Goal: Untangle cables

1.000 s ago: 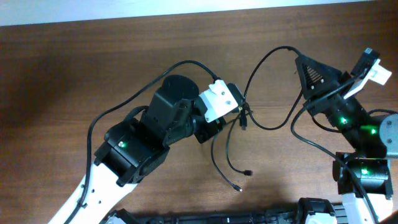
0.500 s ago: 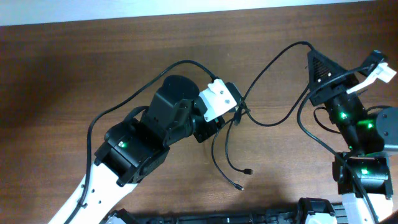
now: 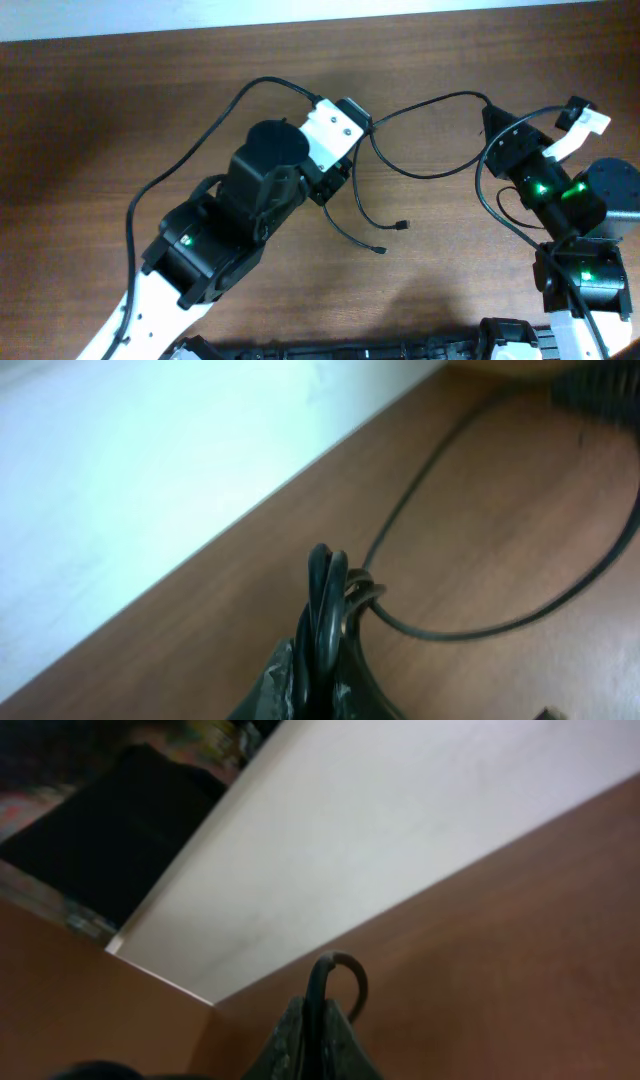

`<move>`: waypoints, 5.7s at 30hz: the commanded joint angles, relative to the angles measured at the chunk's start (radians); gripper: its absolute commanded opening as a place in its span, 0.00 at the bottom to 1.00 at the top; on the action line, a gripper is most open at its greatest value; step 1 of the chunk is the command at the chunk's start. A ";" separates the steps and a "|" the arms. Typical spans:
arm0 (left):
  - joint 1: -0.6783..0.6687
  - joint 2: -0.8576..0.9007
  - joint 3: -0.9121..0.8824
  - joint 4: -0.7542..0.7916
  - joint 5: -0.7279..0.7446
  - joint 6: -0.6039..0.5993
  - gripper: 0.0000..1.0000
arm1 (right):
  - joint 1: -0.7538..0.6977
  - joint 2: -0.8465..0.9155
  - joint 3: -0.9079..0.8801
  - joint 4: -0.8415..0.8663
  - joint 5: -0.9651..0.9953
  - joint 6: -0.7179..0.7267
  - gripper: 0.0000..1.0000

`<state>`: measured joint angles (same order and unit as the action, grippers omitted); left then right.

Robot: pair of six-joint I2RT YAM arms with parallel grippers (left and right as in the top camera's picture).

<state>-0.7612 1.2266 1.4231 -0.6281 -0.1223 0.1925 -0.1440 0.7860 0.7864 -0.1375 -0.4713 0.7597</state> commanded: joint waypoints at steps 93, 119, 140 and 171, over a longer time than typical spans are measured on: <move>-0.004 0.003 0.016 0.113 0.233 -0.201 0.99 | -0.007 -0.006 0.003 0.142 -0.579 -0.318 0.04; -0.004 0.003 0.016 0.130 0.401 -1.377 0.89 | -0.007 -0.006 0.003 0.303 -0.452 0.010 0.04; -0.005 0.124 0.016 0.277 0.470 -1.393 0.66 | -0.007 -0.006 0.003 0.374 -0.529 0.170 0.04; -0.003 0.133 0.016 0.313 0.413 -1.254 0.00 | -0.007 -0.005 0.003 0.378 -0.594 0.129 0.34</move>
<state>-0.7673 1.3544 1.4235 -0.3279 0.3134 -1.1660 -0.1482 0.7883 0.7834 0.2375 -1.0451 0.9173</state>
